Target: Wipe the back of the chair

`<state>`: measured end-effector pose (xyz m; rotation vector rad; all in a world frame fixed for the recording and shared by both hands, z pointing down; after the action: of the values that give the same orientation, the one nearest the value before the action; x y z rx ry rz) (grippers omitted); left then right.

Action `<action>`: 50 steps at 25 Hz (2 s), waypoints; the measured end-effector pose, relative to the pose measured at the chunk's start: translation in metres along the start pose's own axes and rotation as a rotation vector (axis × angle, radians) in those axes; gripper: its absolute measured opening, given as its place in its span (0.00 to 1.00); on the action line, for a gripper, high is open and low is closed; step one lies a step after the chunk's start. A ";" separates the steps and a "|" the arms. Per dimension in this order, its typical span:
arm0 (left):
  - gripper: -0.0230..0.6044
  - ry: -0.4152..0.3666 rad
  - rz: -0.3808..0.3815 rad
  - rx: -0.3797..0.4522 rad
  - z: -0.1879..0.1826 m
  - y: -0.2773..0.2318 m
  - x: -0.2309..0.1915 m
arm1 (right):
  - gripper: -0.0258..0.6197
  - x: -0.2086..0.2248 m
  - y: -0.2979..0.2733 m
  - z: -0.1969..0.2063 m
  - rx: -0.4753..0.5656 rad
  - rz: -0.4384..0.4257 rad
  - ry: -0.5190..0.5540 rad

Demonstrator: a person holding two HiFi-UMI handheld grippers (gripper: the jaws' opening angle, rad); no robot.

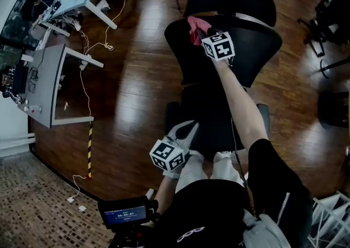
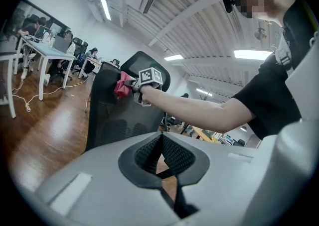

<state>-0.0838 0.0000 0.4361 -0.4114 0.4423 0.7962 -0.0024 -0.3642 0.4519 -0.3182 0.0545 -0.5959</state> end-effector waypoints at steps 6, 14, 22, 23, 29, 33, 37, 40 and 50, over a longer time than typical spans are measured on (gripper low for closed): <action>0.02 0.000 0.036 -0.015 0.004 -0.019 0.015 | 0.11 0.034 0.026 0.005 0.006 0.043 -0.017; 0.02 -0.021 0.064 -0.043 0.021 -0.044 0.032 | 0.11 0.078 0.061 0.022 0.024 0.099 -0.042; 0.02 -0.034 0.092 -0.063 0.025 -0.072 0.055 | 0.11 0.122 0.097 0.028 0.038 0.141 -0.059; 0.02 -0.034 0.095 -0.065 0.027 -0.074 0.058 | 0.11 0.126 0.101 0.030 0.039 0.147 -0.060; 0.02 -0.033 0.117 -0.081 0.029 -0.085 0.069 | 0.11 0.150 0.127 0.032 0.046 0.190 -0.065; 0.02 -0.037 0.124 -0.086 0.030 -0.093 0.074 | 0.11 0.167 0.144 0.037 0.053 0.217 -0.072; 0.02 -0.039 0.134 -0.093 0.033 -0.102 0.081 | 0.11 0.185 0.164 0.042 0.062 0.248 -0.082; 0.02 -0.040 0.144 -0.101 0.038 -0.108 0.087 | 0.11 0.199 0.178 0.046 0.067 0.274 -0.086; 0.02 -0.041 0.167 -0.117 0.047 -0.121 0.101 | 0.11 0.231 0.218 0.057 0.077 0.343 -0.103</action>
<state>0.0805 0.0068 0.4441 -0.4706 0.3960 0.9943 0.3147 -0.3074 0.4482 -0.2566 -0.0139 -0.2407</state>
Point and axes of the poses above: the fingertips, and each gripper's own axes: y backward along the fingers, x to its right, z out of its underside, the point moved 3 cm from there along y, backward along the fingers, and after that the axes turned 7 degrees about x, right-handed, at the moved point
